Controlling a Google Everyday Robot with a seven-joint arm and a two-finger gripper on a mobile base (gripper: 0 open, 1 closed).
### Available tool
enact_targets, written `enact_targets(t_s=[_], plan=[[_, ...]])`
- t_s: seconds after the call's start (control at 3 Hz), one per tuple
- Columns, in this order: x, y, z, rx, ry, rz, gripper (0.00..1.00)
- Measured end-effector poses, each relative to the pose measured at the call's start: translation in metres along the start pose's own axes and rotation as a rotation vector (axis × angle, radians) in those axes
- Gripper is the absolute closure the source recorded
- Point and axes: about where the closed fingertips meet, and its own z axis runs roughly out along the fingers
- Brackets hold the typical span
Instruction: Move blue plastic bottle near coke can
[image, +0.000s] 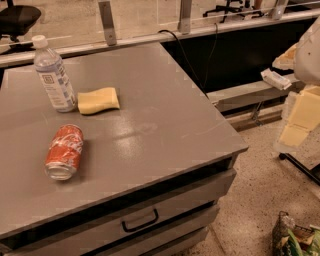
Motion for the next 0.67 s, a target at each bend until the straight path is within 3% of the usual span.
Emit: enact_targets(t_s=[0.33,0.67], plan=[[-0.004,-0.005,-0.001,0.006,-0.01,-0.003,0.0],[-0.034,-0.035,0.014,0.021,-0.081,-0.02,0.0]])
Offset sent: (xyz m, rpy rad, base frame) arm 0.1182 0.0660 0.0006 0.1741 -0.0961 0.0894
